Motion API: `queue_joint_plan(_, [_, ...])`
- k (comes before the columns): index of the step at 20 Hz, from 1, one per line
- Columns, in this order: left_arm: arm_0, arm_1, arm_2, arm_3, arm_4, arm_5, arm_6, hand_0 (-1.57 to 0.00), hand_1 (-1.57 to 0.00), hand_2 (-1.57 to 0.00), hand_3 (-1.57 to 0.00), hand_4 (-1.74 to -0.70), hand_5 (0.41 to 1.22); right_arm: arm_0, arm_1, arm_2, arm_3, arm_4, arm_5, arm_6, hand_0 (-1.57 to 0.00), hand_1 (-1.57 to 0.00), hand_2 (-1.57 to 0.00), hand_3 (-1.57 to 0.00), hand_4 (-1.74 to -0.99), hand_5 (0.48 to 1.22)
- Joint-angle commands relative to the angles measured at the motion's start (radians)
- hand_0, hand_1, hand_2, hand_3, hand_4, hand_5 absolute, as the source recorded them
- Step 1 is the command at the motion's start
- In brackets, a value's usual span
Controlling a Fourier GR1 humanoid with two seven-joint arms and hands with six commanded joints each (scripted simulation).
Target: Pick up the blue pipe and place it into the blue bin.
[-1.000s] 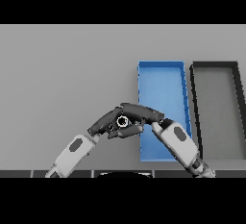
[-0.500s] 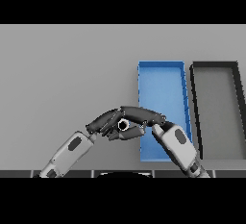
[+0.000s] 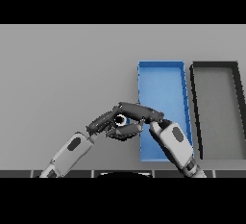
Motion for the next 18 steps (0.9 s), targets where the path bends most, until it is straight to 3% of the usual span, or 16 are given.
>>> queue_joint_plan(1, [0.004,0.004,0.000,0.004,-0.002,-0.001,0.013,-0.01,-0.01,-0.01,-0.01,-0.90,0.555,0.001,0.009,-0.002,-0.009,-0.033,-0.012,0.028,-1.57,-1.57,-1.57,-1.57,-1.490,1.221])
queue_joint_plan(2, [0.000,-0.001,-0.001,0.014,-0.004,0.001,0.027,-0.01,-0.01,-0.01,-0.01,-0.90,0.548,-0.010,0.008,-0.018,-0.016,-0.094,-0.026,0.068,-1.57,-1.57,-1.57,-1.57,-1.491,1.221])
queue_joint_plan(5, [0.009,0.005,0.001,0.012,0.008,-0.009,0.032,0.00,0.00,0.00,0.00,-0.91,0.524,-0.060,-0.022,-0.056,-0.056,-0.248,-0.082,0.180,-1.57,-1.57,-1.57,-1.57,-1.613,1.221])
queue_joint_plan(7, [0.007,-0.008,-0.006,0.010,0.010,-0.010,0.049,0.00,0.00,0.00,0.00,-0.92,0.507,-0.132,-0.051,-0.091,-0.062,-0.360,-0.174,0.243,-1.57,-1.57,-1.57,-1.57,-1.659,1.221])
queue_joint_plan(9, [0.020,0.001,-0.012,0.004,0.010,-0.016,0.040,0.00,0.00,0.00,0.00,-0.92,0.503,-0.231,-0.127,-0.112,-0.060,-0.483,-0.298,0.243,-1.57,-1.57,-1.57,-1.57,-1.689,1.171])
queue_joint_plan(11, [0.017,-0.004,-0.016,-0.007,0.001,-0.005,0.057,0.00,0.00,0.00,0.00,-0.92,0.503,-0.356,-0.169,-0.183,-0.026,-0.589,-0.356,0.230,-1.57,-1.57,-1.57,-1.57,-1.707,1.141])
queue_joint_plan(14, [0.027,0.013,-0.014,-0.022,0.000,-0.008,0.026,0.00,0.00,0.00,0.00,-0.91,0.502,-0.474,-0.231,-0.259,0.036,-0.577,-0.400,0.179,-1.57,-1.57,-1.57,-1.57,-1.724,1.117])
queue_joint_plan(18, [0.024,0.024,-0.006,-0.035,0.014,-0.018,0.026,0.00,0.00,0.00,0.00,-0.91,0.491,-0.579,-0.303,-0.339,0.208,-0.483,-0.461,0.151,-1.57,-1.57,-1.57,-1.57,-1.734,1.127])
